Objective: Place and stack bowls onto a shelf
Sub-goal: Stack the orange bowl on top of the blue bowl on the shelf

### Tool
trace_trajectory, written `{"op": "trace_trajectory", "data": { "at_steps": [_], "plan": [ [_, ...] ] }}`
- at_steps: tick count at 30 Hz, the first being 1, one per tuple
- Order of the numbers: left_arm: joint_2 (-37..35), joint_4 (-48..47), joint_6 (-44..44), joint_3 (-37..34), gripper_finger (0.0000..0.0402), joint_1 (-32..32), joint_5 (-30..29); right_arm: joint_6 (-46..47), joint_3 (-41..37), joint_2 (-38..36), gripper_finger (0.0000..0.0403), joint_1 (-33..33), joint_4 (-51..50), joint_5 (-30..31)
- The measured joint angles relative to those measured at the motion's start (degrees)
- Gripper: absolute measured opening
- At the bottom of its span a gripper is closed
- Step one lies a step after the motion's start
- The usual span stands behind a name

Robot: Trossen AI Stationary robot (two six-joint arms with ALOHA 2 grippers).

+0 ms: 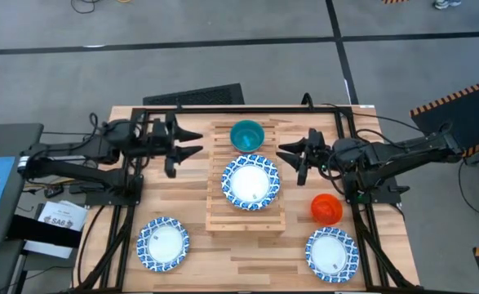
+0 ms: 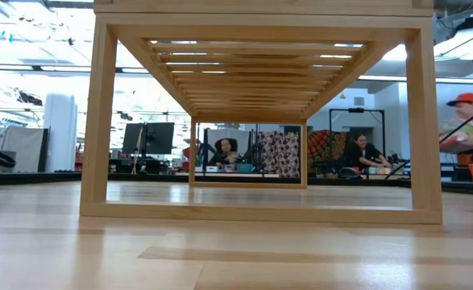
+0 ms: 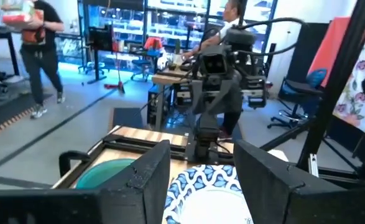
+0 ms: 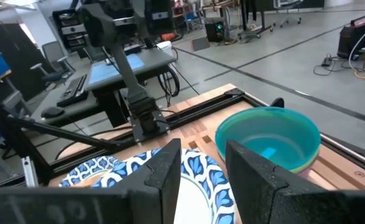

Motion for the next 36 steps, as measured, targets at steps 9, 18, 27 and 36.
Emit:
{"op": "trace_trajectory", "data": {
  "at_steps": [9, 18, 27, 36],
  "plan": [
    [-1.7, -0.5, 3.0, -0.2, 0.0162, -0.3, 0.0, 0.0, 0.0, 0.0, 0.0152, 0.0, 0.4, 0.2],
    [-1.0, -0.5, 2.7, -0.2, 0.0162, -0.3, 0.0, 0.1, 0.0, 0.0, 0.0152, 0.0, 0.6, 0.1],
    [-1.1, -0.7, 1.4, -0.2, 0.0162, -0.3, 0.0, 5.4, 17.2, -0.7, 0.0152, -2.0, -34.1, -0.5],
    [-1.1, -2.9, 1.3, -0.2, 0.0162, -0.3, -0.3, 27.1, 15.6, 1.2, 0.0152, -5.8, -72.1, -15.6]
  ]
}}
